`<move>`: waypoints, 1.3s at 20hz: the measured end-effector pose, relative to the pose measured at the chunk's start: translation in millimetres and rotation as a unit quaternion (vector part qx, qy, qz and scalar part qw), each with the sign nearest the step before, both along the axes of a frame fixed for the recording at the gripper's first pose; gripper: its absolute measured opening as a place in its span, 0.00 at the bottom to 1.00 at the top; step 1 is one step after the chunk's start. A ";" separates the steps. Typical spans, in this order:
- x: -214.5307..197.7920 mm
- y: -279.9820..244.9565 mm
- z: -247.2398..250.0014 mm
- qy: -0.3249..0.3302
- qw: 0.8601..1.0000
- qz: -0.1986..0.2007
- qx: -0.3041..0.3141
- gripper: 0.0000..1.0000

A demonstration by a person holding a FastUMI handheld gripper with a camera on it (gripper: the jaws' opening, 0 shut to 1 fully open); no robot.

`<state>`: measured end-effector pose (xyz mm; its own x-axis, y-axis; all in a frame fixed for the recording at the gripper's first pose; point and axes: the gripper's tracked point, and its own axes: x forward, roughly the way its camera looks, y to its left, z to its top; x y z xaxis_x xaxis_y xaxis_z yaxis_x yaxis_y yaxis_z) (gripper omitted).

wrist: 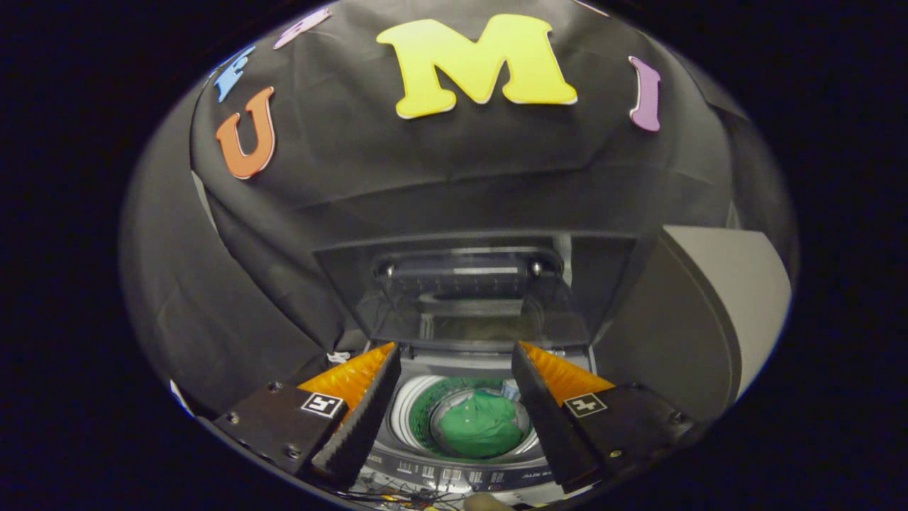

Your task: Put the clothes into the washing machine and then close the washing machine lid.

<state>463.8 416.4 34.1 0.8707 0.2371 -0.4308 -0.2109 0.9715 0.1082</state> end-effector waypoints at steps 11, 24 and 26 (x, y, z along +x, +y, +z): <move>81.5 9.5 74.8 -0.033 0.999 -0.038 0.000 0.98; 141.8 11.8 33.5 0.043 0.995 -0.075 -0.042 0.98; 142.0 11.7 32.0 0.047 0.995 -0.078 -0.050 0.98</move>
<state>605.7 428.1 66.1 0.8484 0.0540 -0.5266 -0.0507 0.9985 0.0206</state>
